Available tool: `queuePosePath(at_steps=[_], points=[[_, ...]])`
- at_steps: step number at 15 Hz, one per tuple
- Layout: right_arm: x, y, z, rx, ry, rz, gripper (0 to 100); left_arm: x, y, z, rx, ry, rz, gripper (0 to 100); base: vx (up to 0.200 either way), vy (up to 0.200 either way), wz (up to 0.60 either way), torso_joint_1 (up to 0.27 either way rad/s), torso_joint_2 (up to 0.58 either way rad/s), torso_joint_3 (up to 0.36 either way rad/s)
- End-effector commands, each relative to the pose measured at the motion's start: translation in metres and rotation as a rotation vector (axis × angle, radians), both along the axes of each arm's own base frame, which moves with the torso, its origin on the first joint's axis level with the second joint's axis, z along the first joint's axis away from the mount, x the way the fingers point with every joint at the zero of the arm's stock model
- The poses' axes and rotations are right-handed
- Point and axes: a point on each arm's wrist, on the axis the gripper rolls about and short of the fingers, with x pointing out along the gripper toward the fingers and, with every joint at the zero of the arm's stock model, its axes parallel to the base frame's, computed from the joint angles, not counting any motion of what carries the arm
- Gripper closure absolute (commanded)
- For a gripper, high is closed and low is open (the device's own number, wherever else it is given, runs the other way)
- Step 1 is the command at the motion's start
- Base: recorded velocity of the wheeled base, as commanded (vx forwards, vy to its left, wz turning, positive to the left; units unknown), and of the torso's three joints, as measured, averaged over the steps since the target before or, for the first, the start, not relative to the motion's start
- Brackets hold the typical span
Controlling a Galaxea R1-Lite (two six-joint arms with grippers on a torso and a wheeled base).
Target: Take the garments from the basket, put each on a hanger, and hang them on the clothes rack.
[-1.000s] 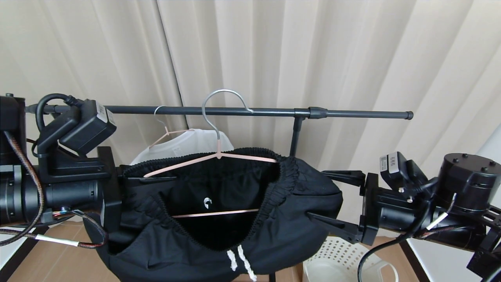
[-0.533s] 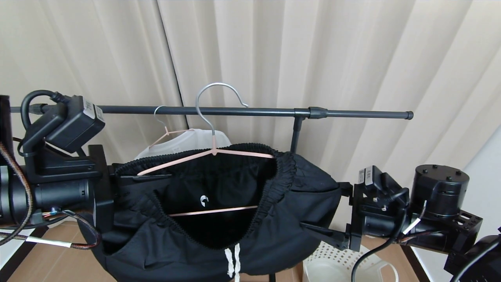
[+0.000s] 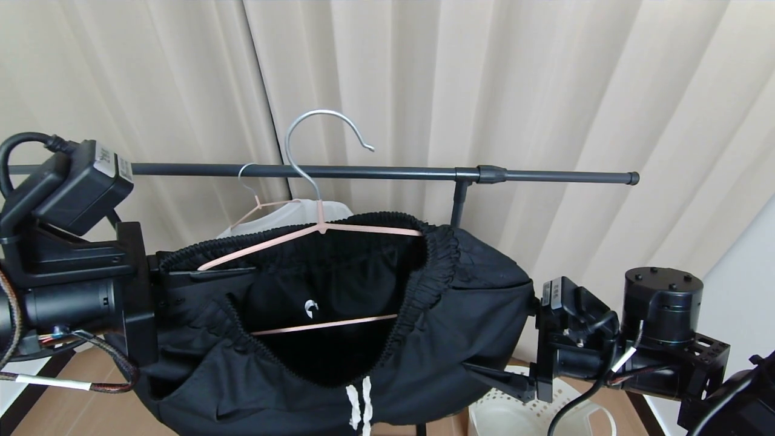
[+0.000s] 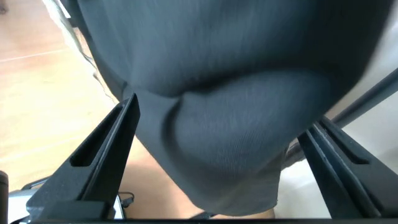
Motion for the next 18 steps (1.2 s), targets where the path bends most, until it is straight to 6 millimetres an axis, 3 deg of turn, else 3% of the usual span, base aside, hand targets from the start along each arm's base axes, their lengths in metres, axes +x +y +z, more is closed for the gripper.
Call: queuePosePath(at_steps=[1,6,7,18], points=[[0.002,0.001,-0.002,-0.001,0.006,0.002,0,-0.002,0.001,0.001,-0.001,-0.006,0.000,100,0.000,0.000,0.00,0.000,0.00,0.000],[0.004,0.002,-0.005,-0.005,0.014,0.001,0,0.000,0.000,-0.001,-0.004,0.009,0.003,100,0.000,0.000,0.00,0.000,0.00,0.000],[0.004,0.002,-0.005,-0.004,0.015,0.000,100,0.000,0.000,0.000,-0.014,0.011,0.007,100,0.000,0.000,0.00,0.000,0.00,0.000],[0.015,-0.006,-0.003,0.008,0.013,-0.045,100,0.001,0.005,0.002,-0.054,0.014,0.049,100,0.000,0.000,0.00,0.000,0.00,0.000]])
